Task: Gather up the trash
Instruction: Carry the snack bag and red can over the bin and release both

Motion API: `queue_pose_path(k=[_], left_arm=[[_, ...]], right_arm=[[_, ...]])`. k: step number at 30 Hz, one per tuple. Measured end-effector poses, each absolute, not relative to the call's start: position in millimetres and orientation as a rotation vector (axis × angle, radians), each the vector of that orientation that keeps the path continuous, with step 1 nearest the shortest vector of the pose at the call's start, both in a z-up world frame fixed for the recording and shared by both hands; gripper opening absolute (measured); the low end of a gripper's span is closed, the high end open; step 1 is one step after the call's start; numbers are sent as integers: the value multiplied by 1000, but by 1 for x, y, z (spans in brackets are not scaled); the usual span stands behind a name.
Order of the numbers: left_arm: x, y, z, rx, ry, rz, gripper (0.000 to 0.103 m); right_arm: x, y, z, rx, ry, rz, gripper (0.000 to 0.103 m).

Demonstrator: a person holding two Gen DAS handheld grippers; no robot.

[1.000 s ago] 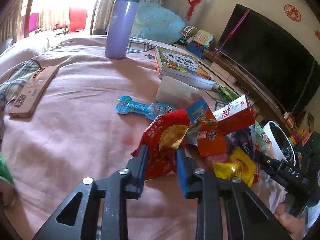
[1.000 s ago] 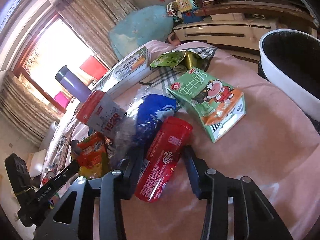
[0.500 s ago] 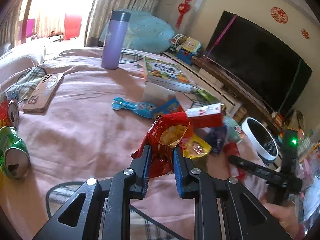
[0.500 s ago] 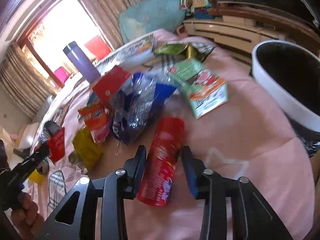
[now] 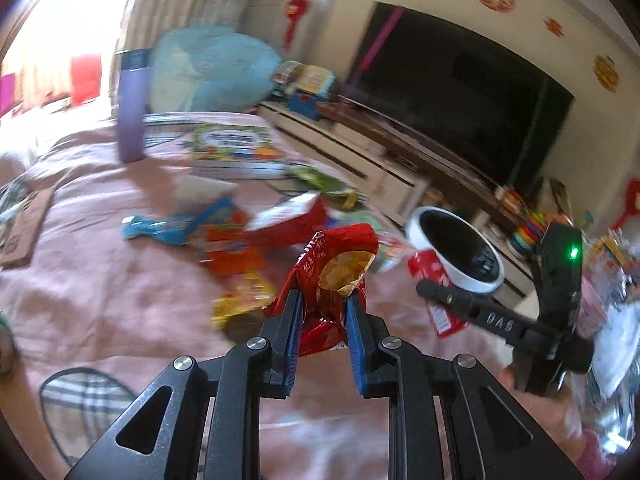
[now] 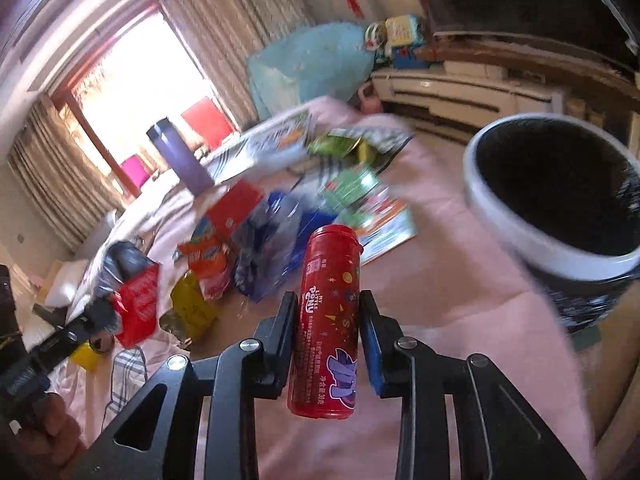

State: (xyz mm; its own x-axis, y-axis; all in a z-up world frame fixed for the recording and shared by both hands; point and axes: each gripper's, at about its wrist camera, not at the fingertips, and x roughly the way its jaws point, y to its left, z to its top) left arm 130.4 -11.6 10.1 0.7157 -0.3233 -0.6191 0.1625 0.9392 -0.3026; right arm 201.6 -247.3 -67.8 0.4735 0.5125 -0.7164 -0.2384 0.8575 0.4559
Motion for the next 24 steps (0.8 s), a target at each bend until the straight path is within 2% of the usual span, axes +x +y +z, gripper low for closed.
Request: queue_pose_path(k=[8,24], left_arm=[[166,-67,8,-190,779,-403,20],[272,-166,-6,-98,826,-487,20]], right_arm=[[202,-329,-50,398,914,372,31],[246,-402,-53,387,888,288,30]])
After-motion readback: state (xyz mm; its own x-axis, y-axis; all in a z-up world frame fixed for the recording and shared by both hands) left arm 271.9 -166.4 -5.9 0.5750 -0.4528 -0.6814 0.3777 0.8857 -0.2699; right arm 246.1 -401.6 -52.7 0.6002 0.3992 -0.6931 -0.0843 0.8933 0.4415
